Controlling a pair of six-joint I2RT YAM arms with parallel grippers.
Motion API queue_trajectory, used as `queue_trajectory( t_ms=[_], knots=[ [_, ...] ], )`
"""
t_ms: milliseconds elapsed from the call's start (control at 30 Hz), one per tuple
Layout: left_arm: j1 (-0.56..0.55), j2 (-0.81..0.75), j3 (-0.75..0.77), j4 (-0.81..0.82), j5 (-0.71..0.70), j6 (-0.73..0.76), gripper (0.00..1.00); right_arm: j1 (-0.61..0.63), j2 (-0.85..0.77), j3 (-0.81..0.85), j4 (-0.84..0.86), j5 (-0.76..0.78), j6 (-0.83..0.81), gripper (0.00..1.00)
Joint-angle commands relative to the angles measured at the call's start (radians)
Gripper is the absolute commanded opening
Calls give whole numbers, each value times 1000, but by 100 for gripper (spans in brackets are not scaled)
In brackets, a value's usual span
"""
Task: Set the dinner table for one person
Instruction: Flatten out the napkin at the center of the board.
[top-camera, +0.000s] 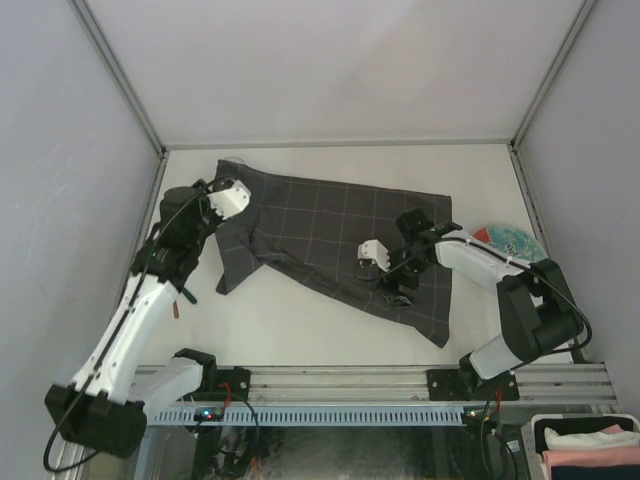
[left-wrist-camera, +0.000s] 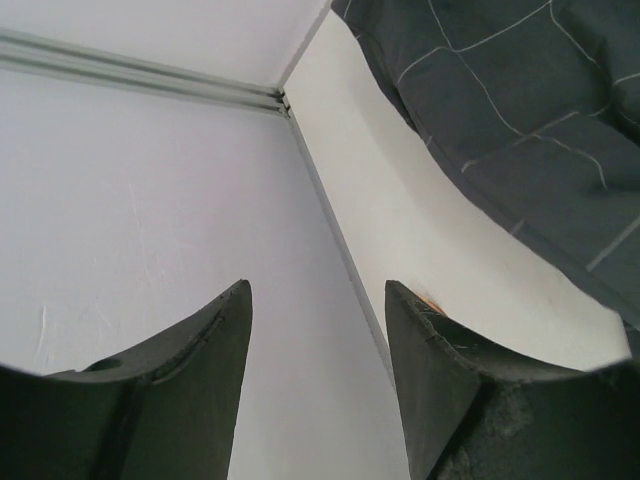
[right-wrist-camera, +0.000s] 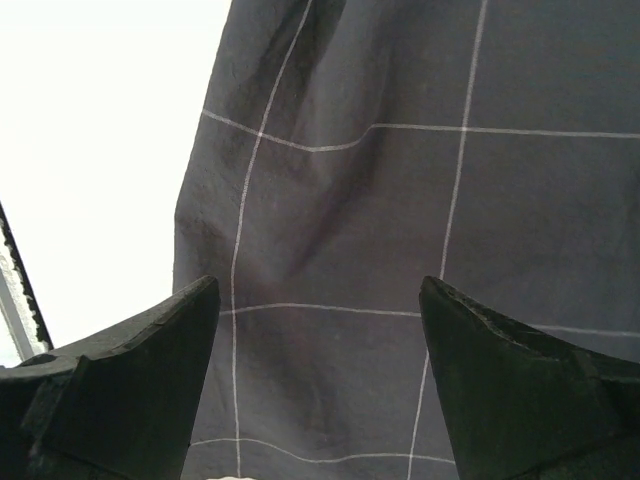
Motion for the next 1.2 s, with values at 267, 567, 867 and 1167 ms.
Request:
queue_trajectory(
  t_ms=[267,567,867,1167],
  knots=[
    [-4,-317,-140,-170,35,-121,62,149,33,-16,10,102,-47,81],
    [-4,-378,-165,-211,64,-198,63,231,-24,-83,47,174,-20,87],
    [-3,-418,-178,-231,69,-221,63,256,6,-151,171,266,73,77],
    [-3,-475,-230,-264,80,-210,63,256,14,-143,113,252,54,0]
  ],
)
